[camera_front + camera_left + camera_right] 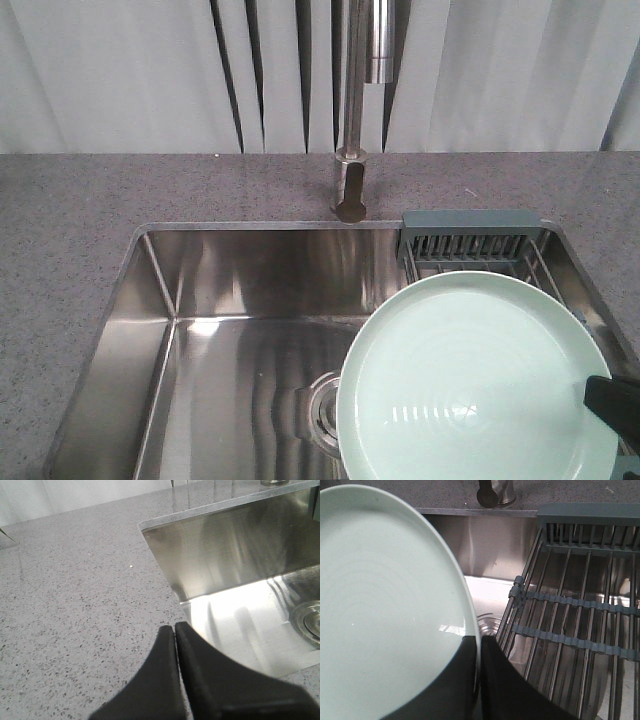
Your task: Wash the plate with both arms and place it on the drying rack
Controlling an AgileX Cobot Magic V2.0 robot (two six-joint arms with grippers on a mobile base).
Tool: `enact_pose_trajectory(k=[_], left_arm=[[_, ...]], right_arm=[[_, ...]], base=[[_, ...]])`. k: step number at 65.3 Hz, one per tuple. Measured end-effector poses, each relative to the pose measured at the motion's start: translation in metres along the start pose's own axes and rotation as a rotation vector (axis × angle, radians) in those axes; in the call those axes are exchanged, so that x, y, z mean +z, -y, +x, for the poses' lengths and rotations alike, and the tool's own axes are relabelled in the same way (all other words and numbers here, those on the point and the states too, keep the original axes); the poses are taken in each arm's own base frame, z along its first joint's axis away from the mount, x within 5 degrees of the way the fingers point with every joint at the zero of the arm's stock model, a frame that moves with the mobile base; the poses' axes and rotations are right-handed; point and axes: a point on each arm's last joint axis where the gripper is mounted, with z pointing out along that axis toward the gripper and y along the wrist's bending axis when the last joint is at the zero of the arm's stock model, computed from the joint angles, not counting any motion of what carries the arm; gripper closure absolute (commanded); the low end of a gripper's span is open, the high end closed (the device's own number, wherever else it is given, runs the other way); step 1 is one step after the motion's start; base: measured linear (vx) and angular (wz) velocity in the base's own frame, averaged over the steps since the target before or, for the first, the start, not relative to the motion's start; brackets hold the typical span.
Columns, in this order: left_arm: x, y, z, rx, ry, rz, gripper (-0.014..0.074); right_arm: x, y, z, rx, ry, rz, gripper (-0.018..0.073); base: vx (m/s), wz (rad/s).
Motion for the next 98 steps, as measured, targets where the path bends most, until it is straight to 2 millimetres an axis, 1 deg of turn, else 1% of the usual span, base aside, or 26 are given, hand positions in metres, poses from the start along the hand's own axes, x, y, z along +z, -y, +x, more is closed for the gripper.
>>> enact_pose_trajectory(k=[48, 56, 73, 80, 93, 98], left_arm=[[0.000, 0.000, 0.000, -0.001, 0.004, 0.000, 0.0603], [0.000, 0.000, -0.006, -0.025, 0.068, 0.001, 0.0603], [-0.004, 0.000, -0.026, -0.089, 0.286, 0.015, 0.0603], [-0.004, 0.000, -0.028, -0.107, 0.315, 0.020, 0.0603], [-0.005, 0.000, -0.029, -0.117, 0.318, 0.022, 0.0603], [-0.005, 0.000, -0.030, -0.189, 0.336, 0.036, 0.0603]], right_arm=[[0.000, 0.000, 0.000, 0.000, 0.000, 0.000, 0.0561], [0.000, 0.000, 0.000, 0.000, 0.000, 0.000, 0.0561], [0.000, 0.000, 0.000, 0.000, 0.000, 0.000, 0.0561], [0.000, 0.000, 0.000, 0.000, 0.000, 0.000, 0.0561], [0.000, 0.000, 0.000, 0.000, 0.000, 0.000, 0.0561], [0.000, 0.000, 0.000, 0.000, 0.000, 0.000, 0.0561]], base=[[0.00, 0.00], [0.00, 0.00], [0.00, 0.00], [0.00, 0.00], [0.00, 0.00], [0.00, 0.00]])
